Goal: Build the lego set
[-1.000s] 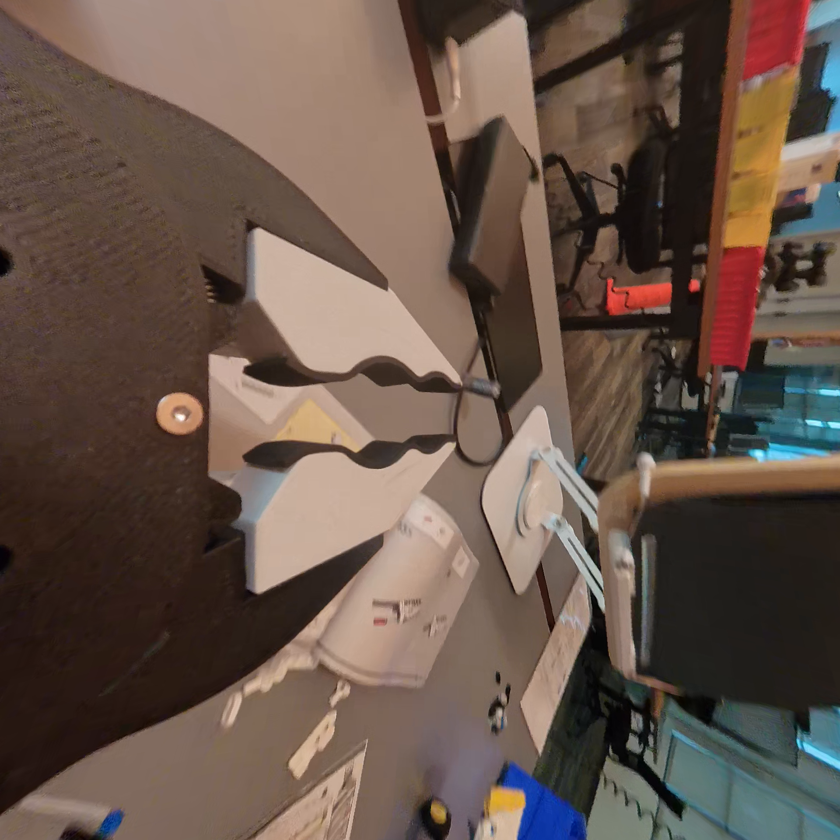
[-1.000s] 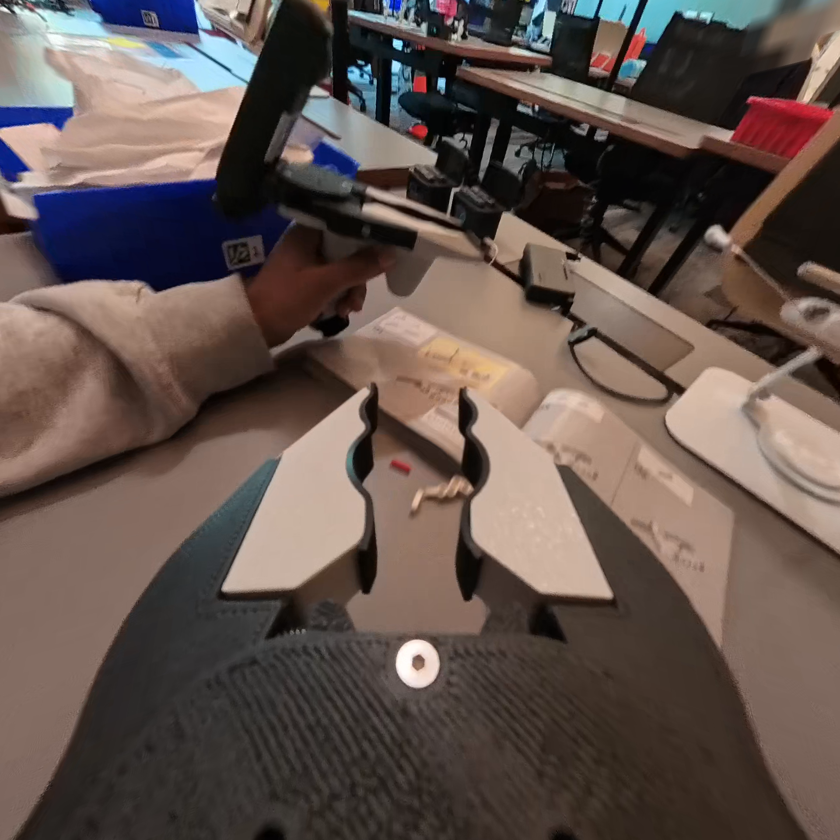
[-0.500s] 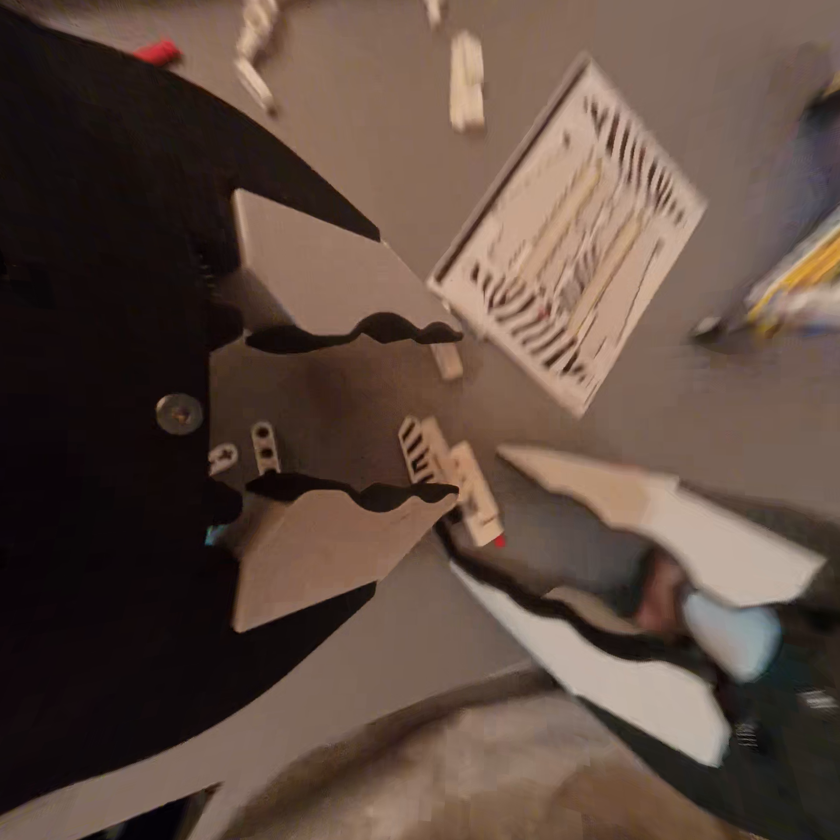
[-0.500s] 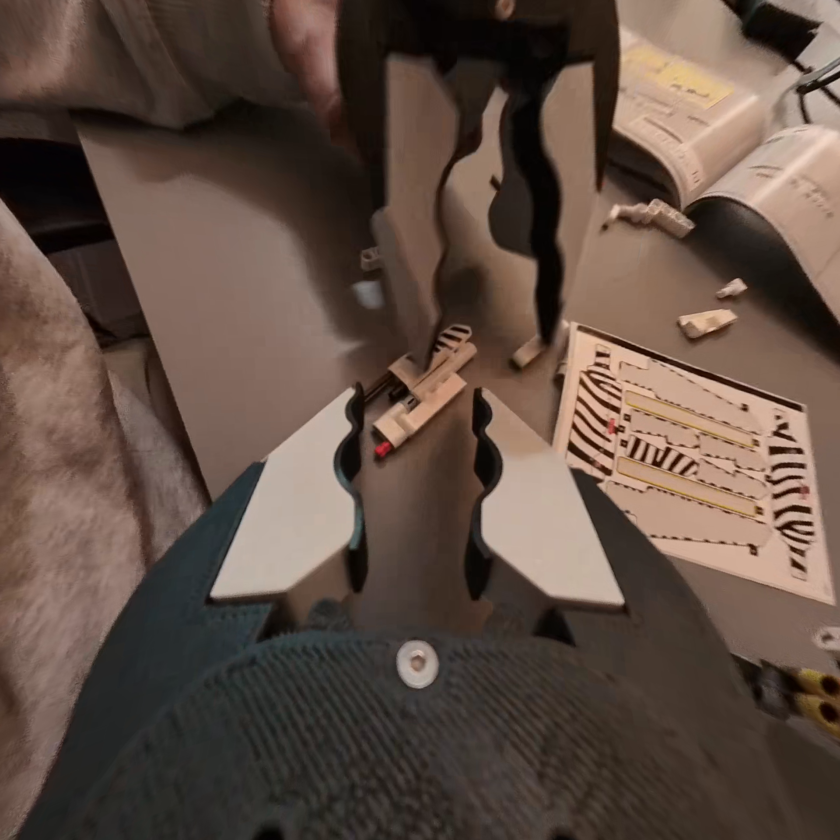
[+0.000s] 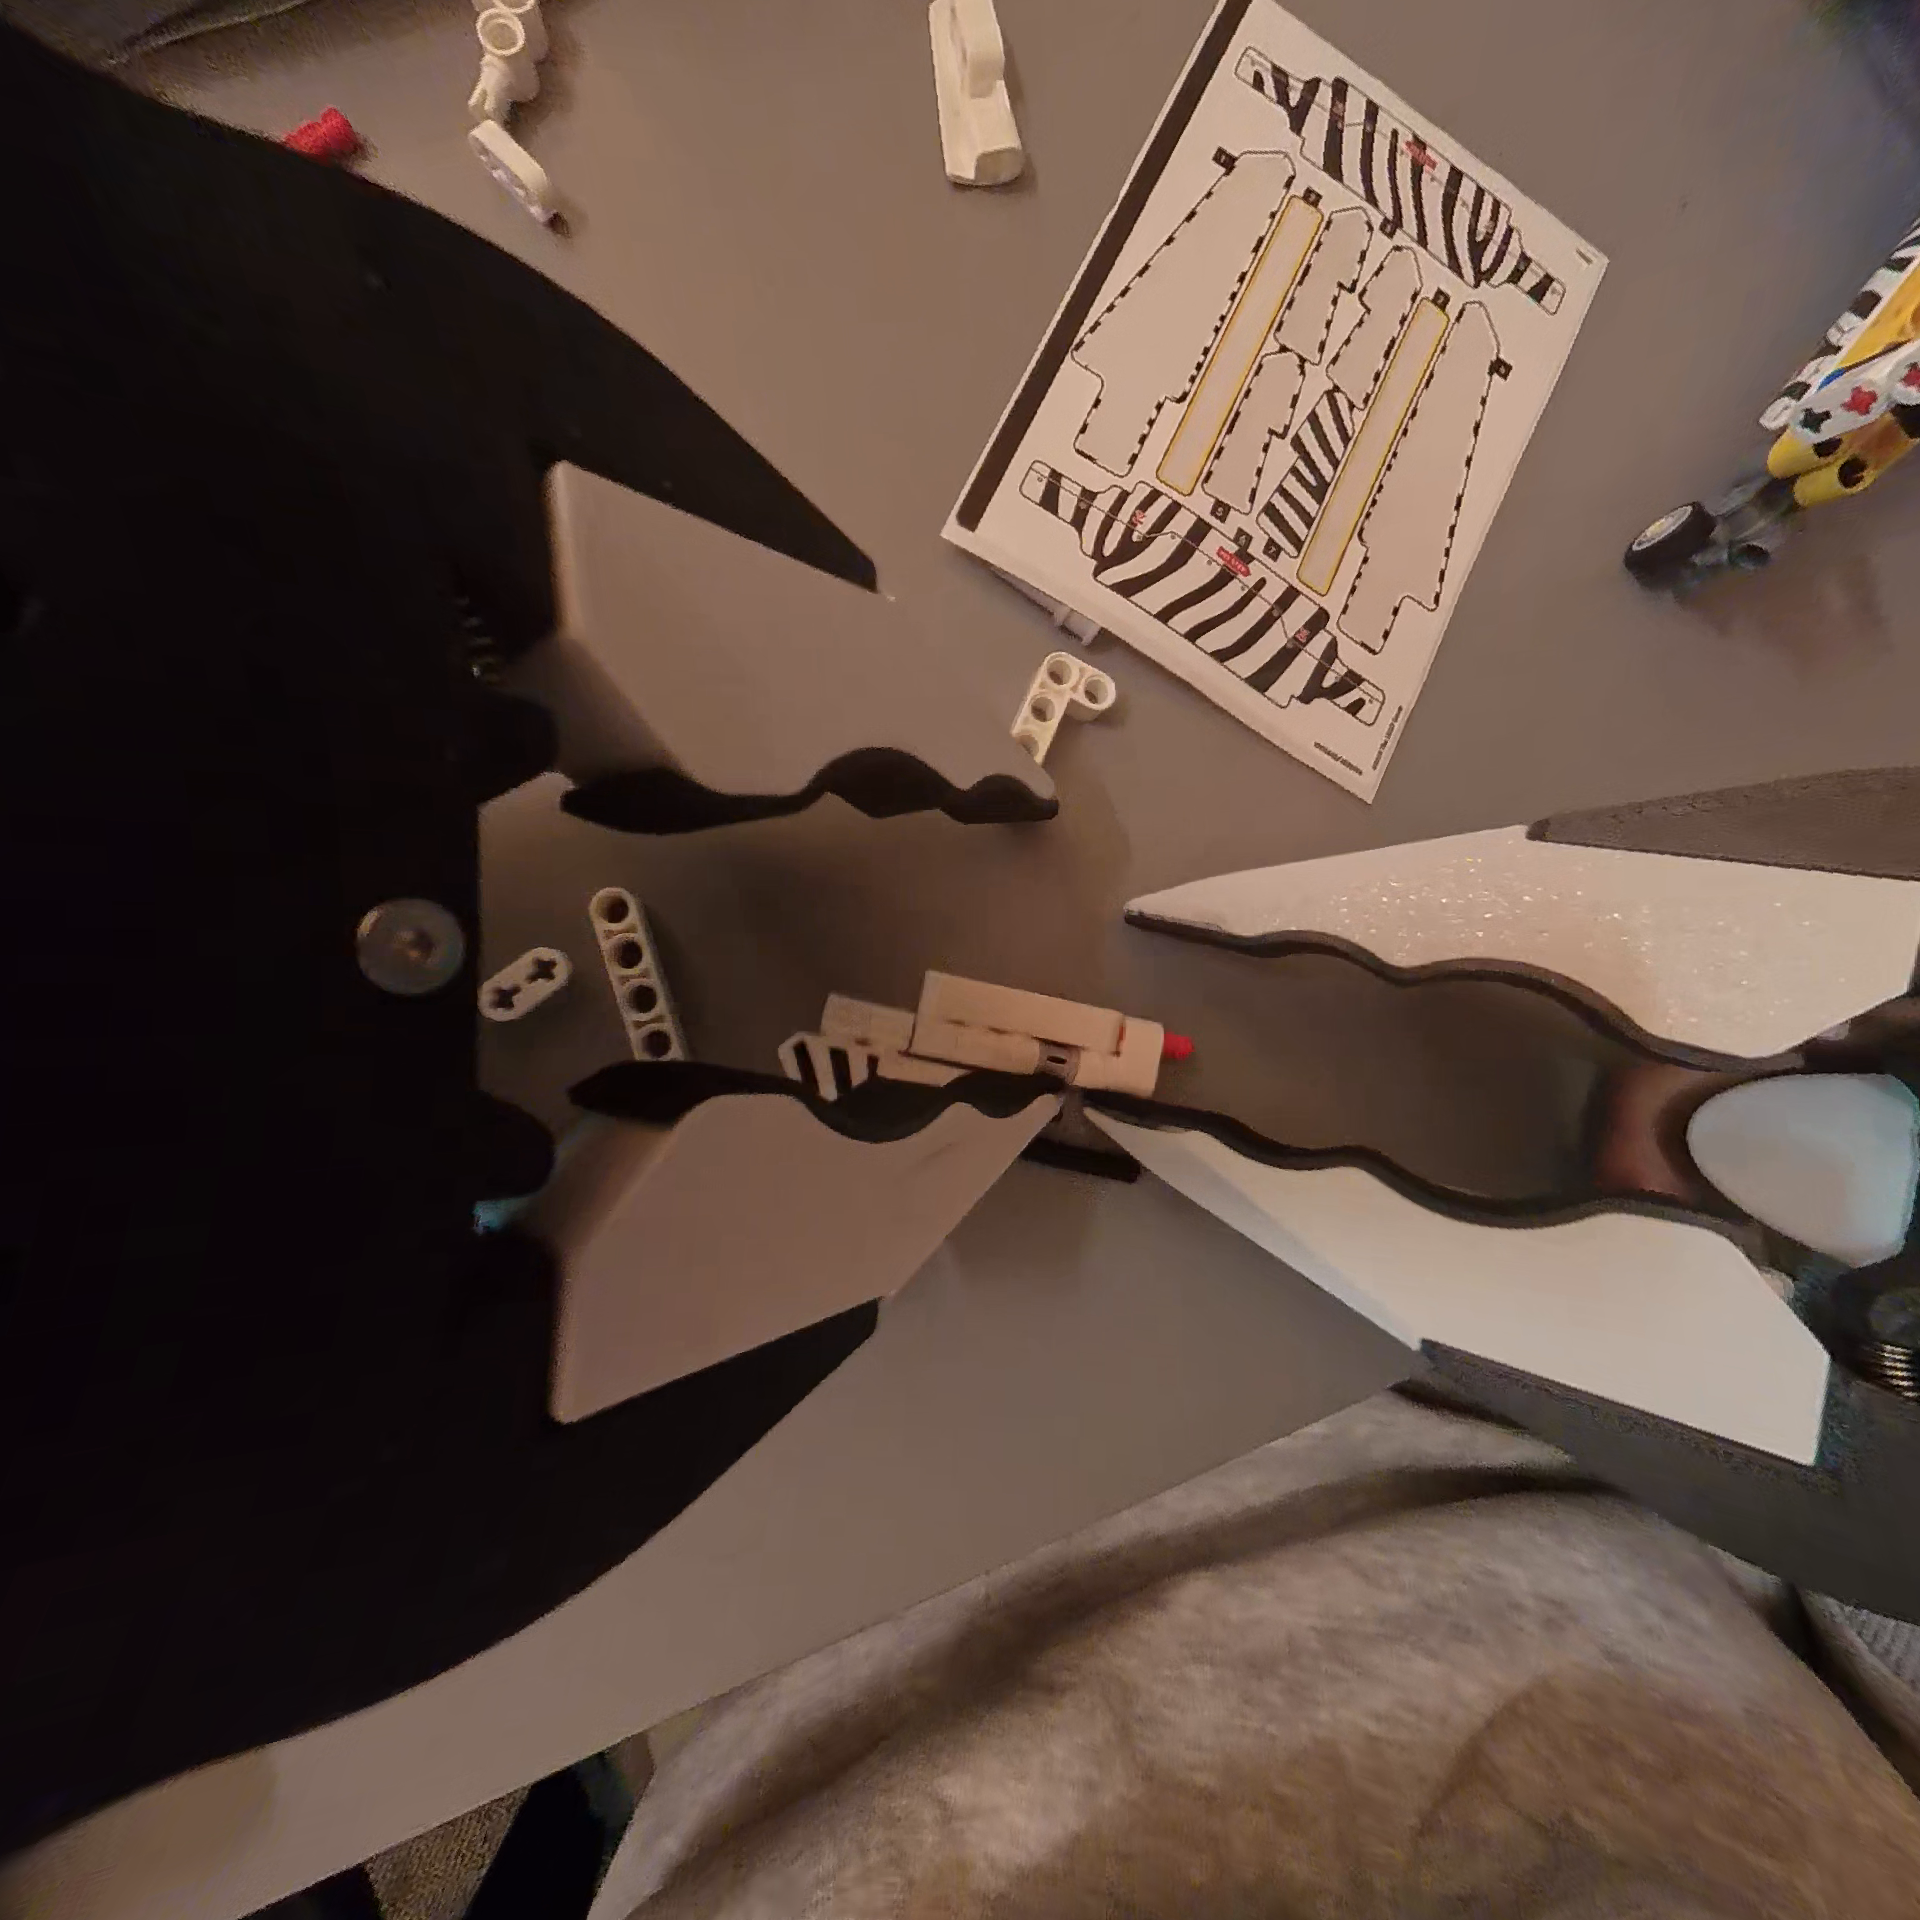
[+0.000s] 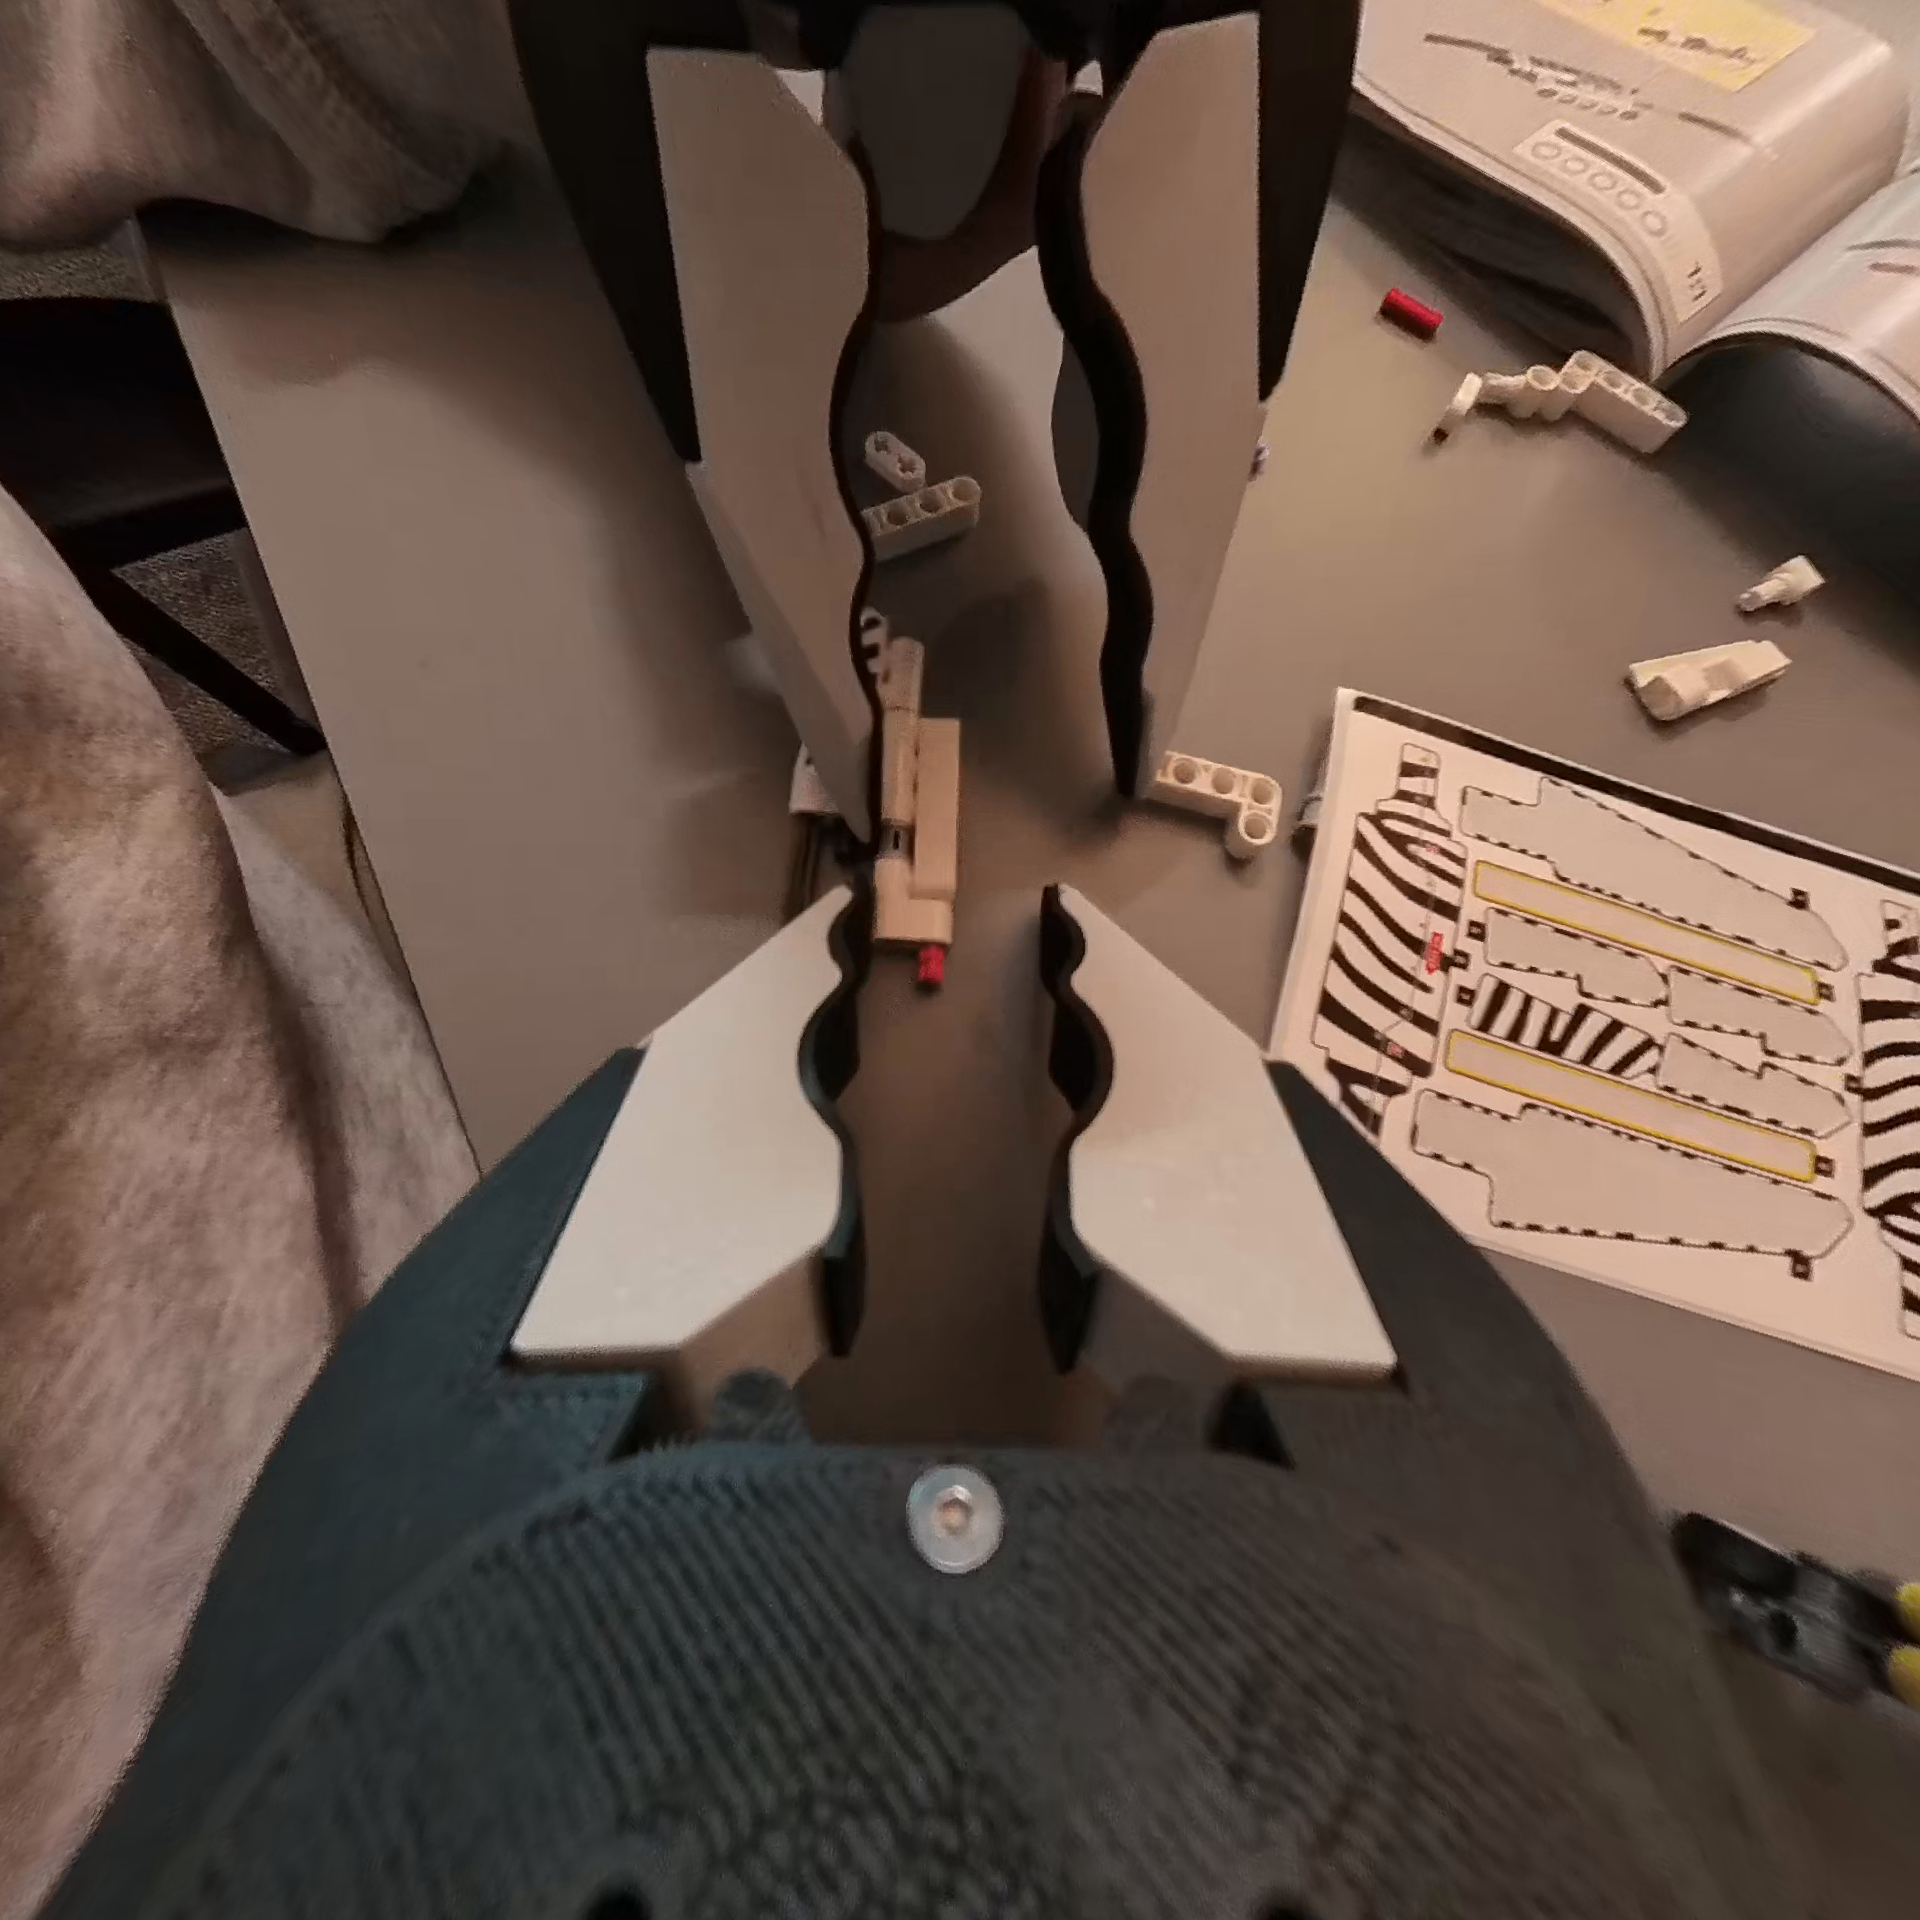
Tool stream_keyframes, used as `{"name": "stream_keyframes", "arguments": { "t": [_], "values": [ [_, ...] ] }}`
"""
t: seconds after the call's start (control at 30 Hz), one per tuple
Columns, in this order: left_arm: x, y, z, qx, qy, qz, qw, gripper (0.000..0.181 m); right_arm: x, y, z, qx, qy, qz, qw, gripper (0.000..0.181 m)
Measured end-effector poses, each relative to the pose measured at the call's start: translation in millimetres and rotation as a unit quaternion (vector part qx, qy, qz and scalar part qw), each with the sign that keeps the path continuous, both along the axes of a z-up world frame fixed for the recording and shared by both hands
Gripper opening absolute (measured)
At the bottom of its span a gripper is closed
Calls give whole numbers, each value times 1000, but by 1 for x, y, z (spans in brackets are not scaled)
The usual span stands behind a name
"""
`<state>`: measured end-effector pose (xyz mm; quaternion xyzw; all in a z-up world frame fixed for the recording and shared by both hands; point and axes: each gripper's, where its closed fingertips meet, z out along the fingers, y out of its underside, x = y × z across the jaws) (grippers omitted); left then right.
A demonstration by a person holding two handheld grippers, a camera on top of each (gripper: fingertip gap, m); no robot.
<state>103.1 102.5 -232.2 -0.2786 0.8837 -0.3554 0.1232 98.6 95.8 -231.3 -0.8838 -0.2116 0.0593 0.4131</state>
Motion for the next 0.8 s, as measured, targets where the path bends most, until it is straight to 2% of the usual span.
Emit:
{"name": "stream_keyframes", "arguments": {
  "t": [0.1,0.2,0.33,0.5,0.7,0.8],
  "values": [
    [-5,3,0,0,5,-8,1000,49,0,0,0,1,-3,1,1000,29],
    [-14,7,0,-5,21,-18,1000,50,1,0,0,2,-7,-2,1000,16],
    [-20,11,2,-20,30,-20,999,51,-2,-1,1,3,-3,10,1000,24],
    [-21,9,21,-65,11,-19,998,50,-7,4,9,26,-3,42,999,29],
    [-27,10,32,-89,6,-14,996,50,-19,14,14,19,26,118,992,30],
    [-26,17,34,-73,-23,18,997,53,-23,17,11,-1,42,152,988,31]
  ]
}}
